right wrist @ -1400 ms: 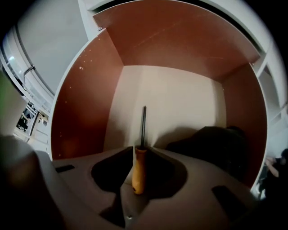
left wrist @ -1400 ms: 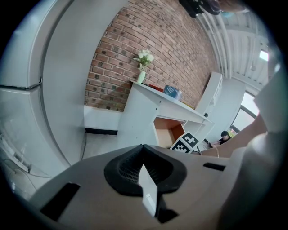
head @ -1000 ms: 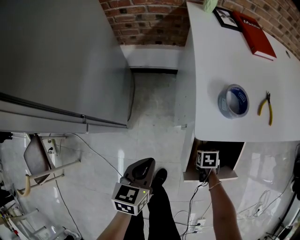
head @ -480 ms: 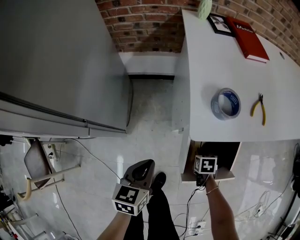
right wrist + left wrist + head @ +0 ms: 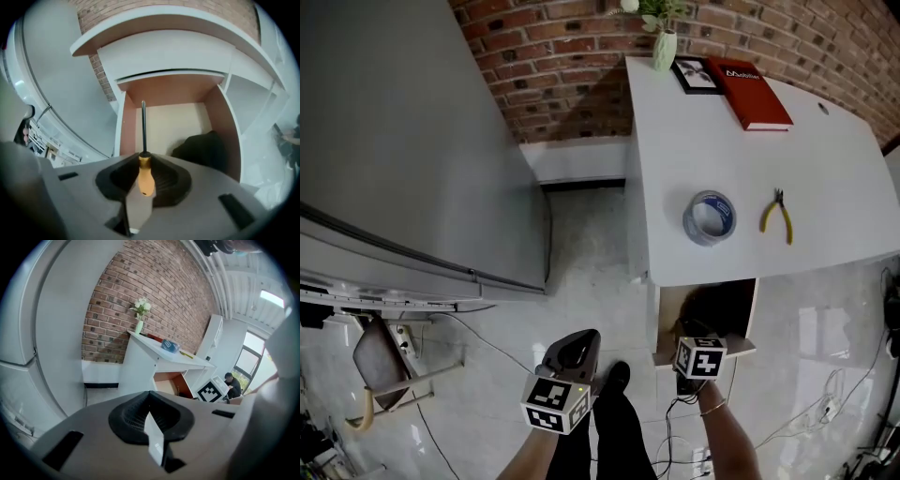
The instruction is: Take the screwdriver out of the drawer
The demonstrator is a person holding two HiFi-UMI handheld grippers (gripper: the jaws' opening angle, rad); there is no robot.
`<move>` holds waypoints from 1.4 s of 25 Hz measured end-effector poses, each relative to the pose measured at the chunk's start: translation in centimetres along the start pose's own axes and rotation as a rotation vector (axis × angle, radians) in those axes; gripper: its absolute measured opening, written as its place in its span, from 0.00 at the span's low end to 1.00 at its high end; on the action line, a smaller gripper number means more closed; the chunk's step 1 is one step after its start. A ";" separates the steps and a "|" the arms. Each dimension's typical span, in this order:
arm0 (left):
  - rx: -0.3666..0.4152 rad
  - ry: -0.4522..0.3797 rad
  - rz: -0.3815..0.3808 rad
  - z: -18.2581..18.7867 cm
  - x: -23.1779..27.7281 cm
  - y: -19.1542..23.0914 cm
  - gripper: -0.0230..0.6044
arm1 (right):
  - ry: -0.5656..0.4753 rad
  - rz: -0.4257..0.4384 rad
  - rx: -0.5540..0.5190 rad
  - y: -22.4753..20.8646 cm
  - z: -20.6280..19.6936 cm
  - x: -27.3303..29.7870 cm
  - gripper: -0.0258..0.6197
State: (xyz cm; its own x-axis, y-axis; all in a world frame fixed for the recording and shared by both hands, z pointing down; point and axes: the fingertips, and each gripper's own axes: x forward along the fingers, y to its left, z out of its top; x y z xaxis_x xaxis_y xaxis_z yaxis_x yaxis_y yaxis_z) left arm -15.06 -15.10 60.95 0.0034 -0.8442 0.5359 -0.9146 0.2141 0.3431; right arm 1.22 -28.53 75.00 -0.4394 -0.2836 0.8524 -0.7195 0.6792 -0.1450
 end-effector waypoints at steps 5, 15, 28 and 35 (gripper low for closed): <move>0.030 -0.009 -0.040 2.0 -0.6 -0.5 0.02 | -0.108 0.004 0.049 1.6 1.9 -4.7 0.16; 0.130 -0.024 -0.164 5.4 -1.7 -4.2 0.02 | -0.292 0.000 0.111 4.8 4.9 -15.2 0.16; 0.209 -0.025 -0.293 7.6 -3.9 -8.3 0.02 | -0.450 -0.066 0.178 7.0 5.4 -25.7 0.16; 0.269 -0.022 -0.349 8.6 -5.4 -9.5 0.02 | -0.526 -0.093 0.194 9.2 5.6 -30.3 0.16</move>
State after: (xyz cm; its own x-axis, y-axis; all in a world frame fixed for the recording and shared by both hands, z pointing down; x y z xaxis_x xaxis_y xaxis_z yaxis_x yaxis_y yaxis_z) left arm -9.85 -16.80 48.14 0.3249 -0.8541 0.4062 -0.9329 -0.2188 0.2861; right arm 4.91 -17.45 45.04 -0.5427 -0.6688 0.5081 -0.8316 0.5127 -0.2135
